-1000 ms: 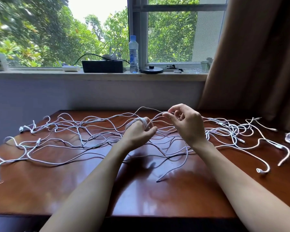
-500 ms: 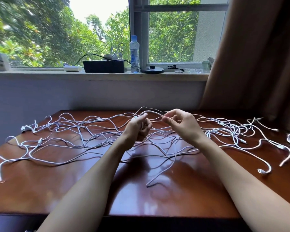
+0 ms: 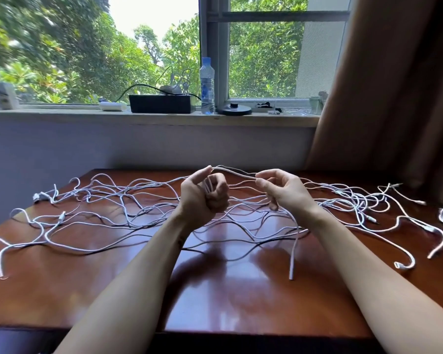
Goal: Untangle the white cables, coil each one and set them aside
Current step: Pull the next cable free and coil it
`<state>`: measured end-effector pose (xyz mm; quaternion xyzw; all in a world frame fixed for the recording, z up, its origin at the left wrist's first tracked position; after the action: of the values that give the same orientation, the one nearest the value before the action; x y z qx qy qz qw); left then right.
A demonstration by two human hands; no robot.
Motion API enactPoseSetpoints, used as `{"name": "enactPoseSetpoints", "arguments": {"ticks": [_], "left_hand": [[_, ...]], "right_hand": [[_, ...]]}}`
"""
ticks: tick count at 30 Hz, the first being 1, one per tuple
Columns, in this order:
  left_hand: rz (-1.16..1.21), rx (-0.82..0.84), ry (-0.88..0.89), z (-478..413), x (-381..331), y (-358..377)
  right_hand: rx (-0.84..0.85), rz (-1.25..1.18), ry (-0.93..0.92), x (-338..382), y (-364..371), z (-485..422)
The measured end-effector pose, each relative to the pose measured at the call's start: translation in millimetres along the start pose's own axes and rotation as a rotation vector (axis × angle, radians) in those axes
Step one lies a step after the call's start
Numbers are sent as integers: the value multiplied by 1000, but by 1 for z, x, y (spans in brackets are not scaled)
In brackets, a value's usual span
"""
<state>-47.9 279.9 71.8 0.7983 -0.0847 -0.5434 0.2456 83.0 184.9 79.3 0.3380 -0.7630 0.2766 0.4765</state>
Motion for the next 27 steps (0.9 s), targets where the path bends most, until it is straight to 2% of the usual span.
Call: {"name": "enactPoseSetpoints", "arguments": {"ticks": [10, 13, 19, 23, 27], "left_hand": [[182, -47, 108, 4, -16, -4], [299, -54, 125, 3, -17, -8], [531, -80, 194, 2, -25, -22], [616, -167, 241, 3, -30, -40], [599, -273, 243, 3, -30, -52]], "right_hand": [[55, 73, 69, -9, 10, 3], [66, 193, 75, -8, 11, 6], [239, 345, 61, -9, 34, 14], [314, 410, 44, -11, 45, 19], [342, 461, -16, -5, 50, 21]]}}
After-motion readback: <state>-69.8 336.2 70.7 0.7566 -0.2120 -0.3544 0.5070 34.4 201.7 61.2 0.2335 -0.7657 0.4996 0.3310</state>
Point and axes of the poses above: each hand's wrist, its own z-axis away from the middle knuckle, its own y-axis out of the palm, x = y × z, the point moved 10 cm from there along -z, towards the middle knuckle, and after that the axes turned 1 degree about -z, right-handed, at the moved point
